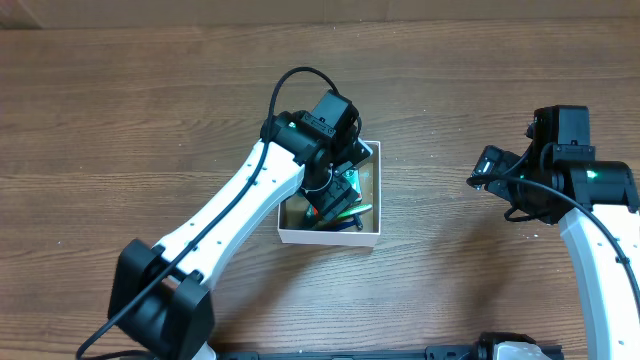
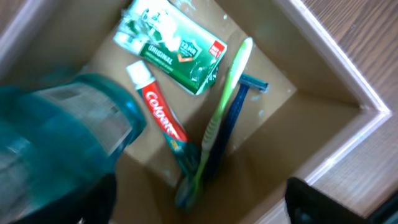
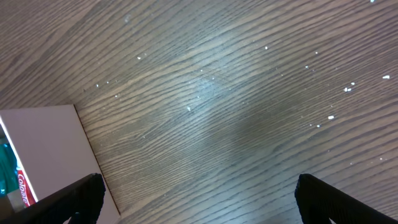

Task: Pack container

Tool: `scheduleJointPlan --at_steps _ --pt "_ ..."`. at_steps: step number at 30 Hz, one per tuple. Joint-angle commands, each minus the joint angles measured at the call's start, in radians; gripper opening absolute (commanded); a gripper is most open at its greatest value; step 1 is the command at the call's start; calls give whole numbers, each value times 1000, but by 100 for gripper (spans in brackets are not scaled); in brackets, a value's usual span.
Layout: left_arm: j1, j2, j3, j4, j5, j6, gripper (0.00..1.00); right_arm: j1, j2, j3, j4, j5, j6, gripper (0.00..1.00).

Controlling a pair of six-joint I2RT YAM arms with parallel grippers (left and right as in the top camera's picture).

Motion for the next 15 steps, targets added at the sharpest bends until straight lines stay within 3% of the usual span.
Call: scheduleJointPlan --at_steps 1,4,5,7,15 --pt "-16 -148 113 -43 -48 -81 91 -2 -11 1 7 -2 -1 100" --pt "-8 -241 122 -63 -155 -164 93 -2 -11 1 13 -2 -1 100" --pt "7 -292 122 -90 -252 -233 100 -1 -11 2 20 -8 -17 100" --pt "49 -350 122 -125 -312 -316 100 15 -11 7 40 -66 -61 100" --pt "360 -401 122 -97 -257 -447 100 212 52 219 100 22 -112 100"
